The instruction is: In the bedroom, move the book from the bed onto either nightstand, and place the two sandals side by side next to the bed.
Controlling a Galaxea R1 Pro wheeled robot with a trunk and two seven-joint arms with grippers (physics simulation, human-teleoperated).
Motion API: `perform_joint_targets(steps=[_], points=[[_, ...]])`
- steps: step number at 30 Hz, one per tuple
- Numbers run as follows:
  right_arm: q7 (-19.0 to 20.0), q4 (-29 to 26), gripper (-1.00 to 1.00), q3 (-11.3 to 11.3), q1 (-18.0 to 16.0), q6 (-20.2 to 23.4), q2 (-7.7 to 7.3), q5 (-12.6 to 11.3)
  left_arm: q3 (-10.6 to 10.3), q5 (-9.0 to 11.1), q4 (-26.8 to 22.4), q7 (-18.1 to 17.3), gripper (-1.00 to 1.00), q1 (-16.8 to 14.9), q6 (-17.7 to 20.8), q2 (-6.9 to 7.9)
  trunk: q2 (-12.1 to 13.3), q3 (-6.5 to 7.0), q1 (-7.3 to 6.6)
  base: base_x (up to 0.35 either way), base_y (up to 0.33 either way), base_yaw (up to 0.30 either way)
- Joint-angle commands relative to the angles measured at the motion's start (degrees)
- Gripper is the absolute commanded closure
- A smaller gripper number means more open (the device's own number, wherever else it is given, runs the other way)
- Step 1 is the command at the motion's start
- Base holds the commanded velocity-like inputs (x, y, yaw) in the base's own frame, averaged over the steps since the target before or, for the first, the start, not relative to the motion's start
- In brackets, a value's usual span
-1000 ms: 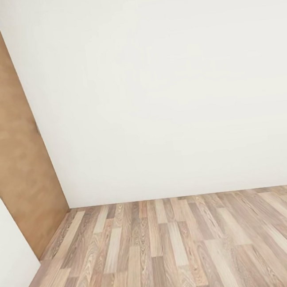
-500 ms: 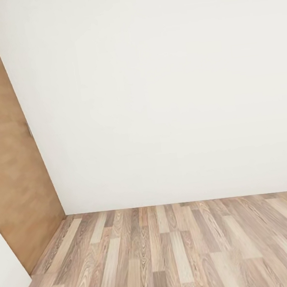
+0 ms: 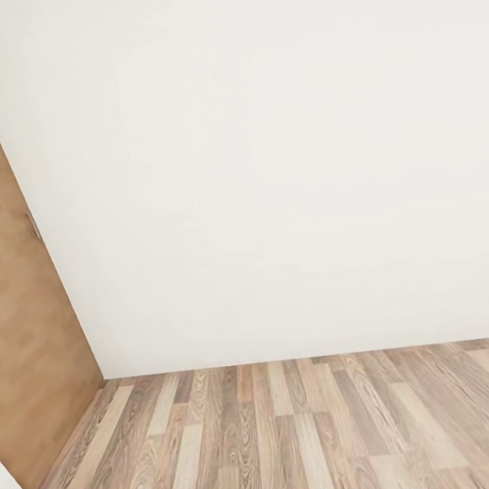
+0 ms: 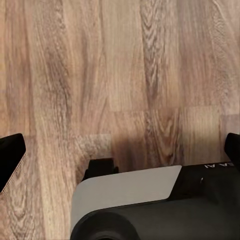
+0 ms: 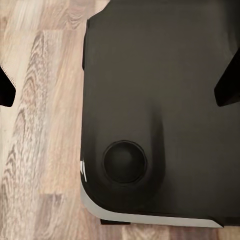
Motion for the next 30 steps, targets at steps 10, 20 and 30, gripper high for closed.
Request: perform_joint_targets(steps=[10,20,30], points=[[0.0,0.1,-1.0,0.0,0.0,-0.2,0.01,0.0,-0.2,-0.2,0.1,0.1,-1.0,0.0,-0.2,0.02,0.0,-0.06,0.03,0.304,0.0,0.0],[0.0,0.1,-1.0,0.1,0.0,-0.2,0.01,0.0,-0.2,-0.2,0.1,0.1,-1.0,0.0,-0.2,0.02,0.0,-0.06,0.03,0.304,0.0,0.0],[0.0,0.1,-1.0,0.0,0.0,-0.2,0.01,0.0,-0.2,-0.2,0.0,0.1,-1.0,0.0,-0.2,0.02,0.0,-0.06,0.03,0.304,0.0,0.0]])
